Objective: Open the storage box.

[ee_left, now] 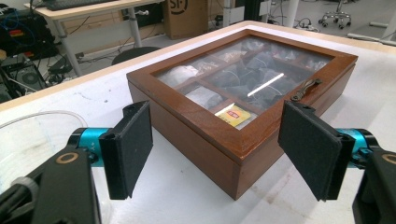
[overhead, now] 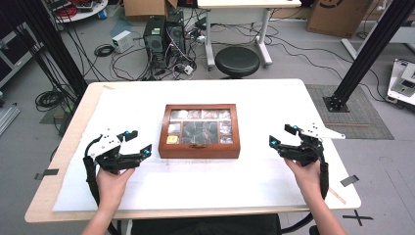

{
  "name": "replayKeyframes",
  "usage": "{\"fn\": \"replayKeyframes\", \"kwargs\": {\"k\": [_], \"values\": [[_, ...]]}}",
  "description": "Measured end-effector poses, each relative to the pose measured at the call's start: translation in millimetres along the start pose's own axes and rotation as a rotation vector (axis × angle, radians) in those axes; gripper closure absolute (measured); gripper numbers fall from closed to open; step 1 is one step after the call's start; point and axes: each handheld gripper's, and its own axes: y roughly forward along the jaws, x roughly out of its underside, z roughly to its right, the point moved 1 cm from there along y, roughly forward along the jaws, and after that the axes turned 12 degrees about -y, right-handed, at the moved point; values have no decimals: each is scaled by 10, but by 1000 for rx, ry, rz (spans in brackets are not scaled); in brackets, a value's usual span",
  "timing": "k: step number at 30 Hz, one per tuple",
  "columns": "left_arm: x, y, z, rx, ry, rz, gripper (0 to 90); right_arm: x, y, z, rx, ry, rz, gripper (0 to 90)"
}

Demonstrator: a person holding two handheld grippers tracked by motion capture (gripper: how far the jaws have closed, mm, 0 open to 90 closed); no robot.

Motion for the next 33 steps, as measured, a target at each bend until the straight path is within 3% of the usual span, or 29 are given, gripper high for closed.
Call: {"fn": "replayKeyframes", "kwargs": {"k": [10, 18, 22, 33], "values": [[4, 0, 1, 8, -4, 6, 262, -49, 171, -148, -36, -28, -8, 212], [9, -28, -26, 4, -18, 12, 262, -96, 431, -386, -114, -81, -63, 261], [12, -23, -27, 5, -19, 9, 262, -87, 504, -461, -159, -107, -93, 334], [18, -10, -24, 6, -19, -1, 262, -18, 644, -533, -243, -119, -186, 414]]}}
